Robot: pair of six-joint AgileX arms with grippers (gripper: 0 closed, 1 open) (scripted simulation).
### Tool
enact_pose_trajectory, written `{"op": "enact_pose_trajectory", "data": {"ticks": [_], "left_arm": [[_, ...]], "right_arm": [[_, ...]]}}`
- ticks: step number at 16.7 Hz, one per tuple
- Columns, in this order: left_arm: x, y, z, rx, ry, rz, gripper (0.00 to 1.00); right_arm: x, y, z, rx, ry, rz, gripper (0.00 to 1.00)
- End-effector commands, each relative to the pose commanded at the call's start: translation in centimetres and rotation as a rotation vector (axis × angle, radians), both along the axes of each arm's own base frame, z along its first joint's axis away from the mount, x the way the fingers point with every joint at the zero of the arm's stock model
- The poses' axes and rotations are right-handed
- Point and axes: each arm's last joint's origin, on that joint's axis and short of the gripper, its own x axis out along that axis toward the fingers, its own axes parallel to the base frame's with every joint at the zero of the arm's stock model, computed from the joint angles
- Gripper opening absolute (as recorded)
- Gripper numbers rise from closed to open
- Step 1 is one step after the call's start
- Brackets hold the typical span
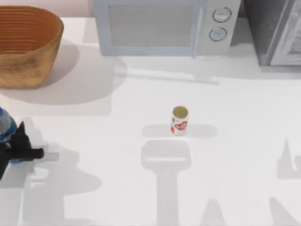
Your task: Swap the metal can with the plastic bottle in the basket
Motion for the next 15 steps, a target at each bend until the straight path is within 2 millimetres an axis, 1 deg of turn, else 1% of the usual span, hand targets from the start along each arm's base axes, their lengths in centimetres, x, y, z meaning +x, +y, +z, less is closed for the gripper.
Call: {"op": "enact_pose_trajectory", "data": {"ticks": [6, 8, 9, 10, 12, 15], "left_arm": [[0.0, 0.0, 0.0, 0.001, 0.002, 0.0, 0.0], [0.1, 0.5, 0.3, 0.008, -0.008, 0.033, 0.0], [0.5, 1.0, 0.8, 0.016, -0.028, 0.062, 0.0], [1.0, 1.6, 1.5, 0.025, -0.059, 0.095, 0.0], [2.5, 3.0, 3.6, 0.047, -0.141, 0.166, 0.0], [5.2, 5.1, 8.1, 0.08, -0.258, 0.252, 0.0]], "right_arm": [[0.0, 0.0, 0.0, 0.0, 0.0, 0.0, 1.0], [0.0, 0.0, 0.0, 0.0, 0.0, 0.0, 1.0], [0.0, 0.0, 0.0, 0.0, 0.0, 0.0, 1.0], [0.0, 0.0, 0.0, 0.0, 0.0, 0.0, 1.0], [0.0, 0.0, 0.0, 0.0, 0.0, 0.0, 1.0], [0.0, 0.0, 0.0, 0.0, 0.0, 0.0, 1.0]]}}
